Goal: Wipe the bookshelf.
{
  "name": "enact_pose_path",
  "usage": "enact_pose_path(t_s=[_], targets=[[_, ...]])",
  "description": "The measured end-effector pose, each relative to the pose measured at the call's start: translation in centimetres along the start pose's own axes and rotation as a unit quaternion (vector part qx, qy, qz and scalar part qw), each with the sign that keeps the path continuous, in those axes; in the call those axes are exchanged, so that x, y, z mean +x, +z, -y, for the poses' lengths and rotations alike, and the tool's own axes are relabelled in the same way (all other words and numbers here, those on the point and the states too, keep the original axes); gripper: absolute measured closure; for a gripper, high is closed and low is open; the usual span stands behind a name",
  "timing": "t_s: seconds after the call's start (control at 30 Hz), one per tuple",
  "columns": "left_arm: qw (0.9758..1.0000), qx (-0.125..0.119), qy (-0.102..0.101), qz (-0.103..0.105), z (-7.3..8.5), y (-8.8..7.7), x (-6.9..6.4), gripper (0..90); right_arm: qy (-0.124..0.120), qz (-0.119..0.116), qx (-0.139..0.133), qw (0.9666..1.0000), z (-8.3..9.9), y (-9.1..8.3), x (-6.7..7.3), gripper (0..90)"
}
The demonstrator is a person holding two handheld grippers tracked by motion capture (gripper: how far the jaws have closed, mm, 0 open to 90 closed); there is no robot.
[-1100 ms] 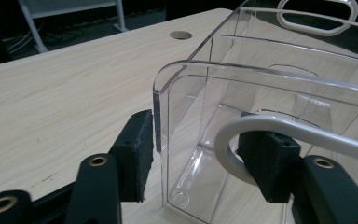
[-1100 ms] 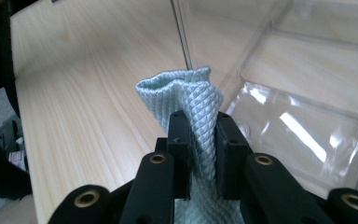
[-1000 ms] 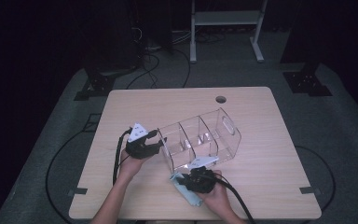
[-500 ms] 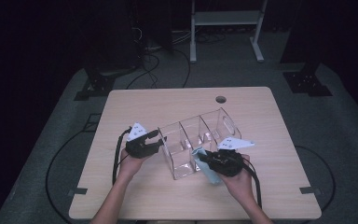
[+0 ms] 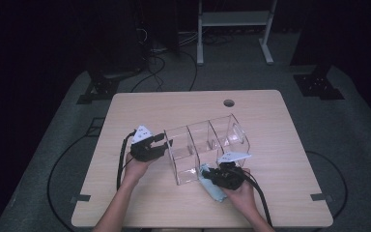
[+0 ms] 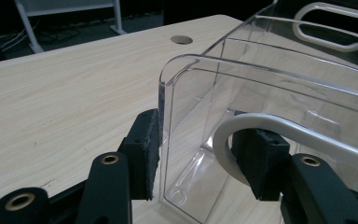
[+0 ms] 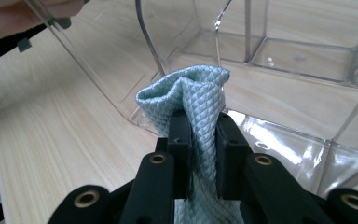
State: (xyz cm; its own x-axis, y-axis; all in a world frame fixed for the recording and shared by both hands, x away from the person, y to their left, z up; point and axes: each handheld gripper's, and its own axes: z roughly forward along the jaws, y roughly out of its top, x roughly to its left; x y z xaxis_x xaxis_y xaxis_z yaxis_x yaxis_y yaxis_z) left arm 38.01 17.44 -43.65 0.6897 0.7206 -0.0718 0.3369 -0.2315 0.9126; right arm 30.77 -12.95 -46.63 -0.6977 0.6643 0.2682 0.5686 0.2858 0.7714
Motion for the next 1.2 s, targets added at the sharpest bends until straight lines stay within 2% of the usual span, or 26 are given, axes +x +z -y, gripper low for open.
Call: enact_pose_path(t_s=[0.07,0.27,0.3,0.33,0.4,0.43,0.5,0.63,0.67,0.7,0.73,0.77,0.8,0.83,0.87,0.97,1.03,1.07,1.13,1.2], targets=[[1.0,0.001,0.0,0.001,-0.1,0.1,0.1,51.8,-0.001,0.0,-0.004,1.0,-0.2,-0.2,0.3,78.3],[1.0,0.002,0.001,-0.001,-0.1,0.1,0.0,52.0,-0.019,-0.009,-0.061,0.9979,-2.6,-3.0,1.5,78.1],[1.0,0.002,0.001,-0.001,-0.1,0.1,0.0,51.9,-0.019,-0.009,-0.061,0.9979,-2.6,-3.0,1.5,78.1],[1.0,0.003,0.001,-0.001,-0.1,0.1,0.0,51.9,-0.03,-0.008,-0.055,0.998,-3.2,-3.0,2.0,78.1],[1.0,0.002,0.0,0.0,-0.1,0.1,0.0,51.9,-0.032,-0.01,-0.05,0.9982,-3.2,-2.8,2.0,78.2],[1.0,0.005,0.003,0.001,-0.1,0.0,0.1,51.8,-0.04,-0.005,-0.036,0.9985,-2.8,-2.1,2.2,78.1],[1.0,0.003,0.001,0.001,-0.1,0.1,0.0,51.9,-0.043,-0.001,-0.034,0.9985,-2.6,-1.9,2.2,78.0],[1.0,0.001,-0.004,0.001,-0.1,0.2,0.1,52.0,-0.03,-0.008,-0.029,0.9991,-1.9,-1.1,1.8,78.0],[1.0,0.003,-0.005,0.001,-0.1,0.2,0.1,51.9,-0.036,0.003,-0.022,0.9991,-1.5,-0.6,1.8,78.1],[1.0,0.004,-0.005,0.003,-0.1,0.2,0.2,51.9,-0.036,0.003,-0.022,0.9991,-1.5,-0.6,1.8,78.1],[0.9999,0.005,-0.008,0.014,-0.1,0.0,0.2,51.7,-0.032,0.007,-0.01,0.9994,-0.8,0.0,1.7,78.3],[0.9999,0.005,-0.008,0.014,-0.1,0.0,0.2,51.6,-0.032,0.007,-0.01,0.9994,-0.8,0.0,1.7,78.3],[0.9998,0.009,0.0,0.015,-0.1,0.0,0.0,50.1,-0.022,0.007,0.015,0.9996,0.0,1.2,1.1,78.3],[0.9998,0.009,0.0,0.015,-0.1,0.0,0.0,48.6,-0.022,0.007,0.015,0.9996,0.0,1.2,1.1,78.3],[0.9999,0.011,0.005,0.011,-0.1,-0.2,-0.1,48.6,-0.013,0.002,0.022,0.9997,0.6,1.9,0.7,78.2],[0.9999,0.009,0.003,0.014,-0.1,-0.4,-0.2,47.4,-0.003,-0.006,0.018,0.9998,0.7,1.9,0.5,78.2],[0.9998,0.012,0.01,0.013,-0.1,-0.9,-0.4,46.8,-0.002,-0.008,0.017,0.9998,0.6,1.7,0.4,78.0],[0.9998,0.013,0.011,0.012,-0.1,-1.4,-0.5,46.7,0.005,-0.016,0.011,0.9998,0.5,1.2,0.3,77.8],[0.9998,0.012,0.01,0.013,0.0,-1.8,-0.6,46.8,0.003,-0.016,0.005,0.9999,0.4,1.0,0.3,77.5],[0.9996,0.018,0.016,0.013,0.2,-2.6,-1.0,45.7,0.004,-0.013,-0.007,0.9999,0.3,-0.1,0.2,77.4]])
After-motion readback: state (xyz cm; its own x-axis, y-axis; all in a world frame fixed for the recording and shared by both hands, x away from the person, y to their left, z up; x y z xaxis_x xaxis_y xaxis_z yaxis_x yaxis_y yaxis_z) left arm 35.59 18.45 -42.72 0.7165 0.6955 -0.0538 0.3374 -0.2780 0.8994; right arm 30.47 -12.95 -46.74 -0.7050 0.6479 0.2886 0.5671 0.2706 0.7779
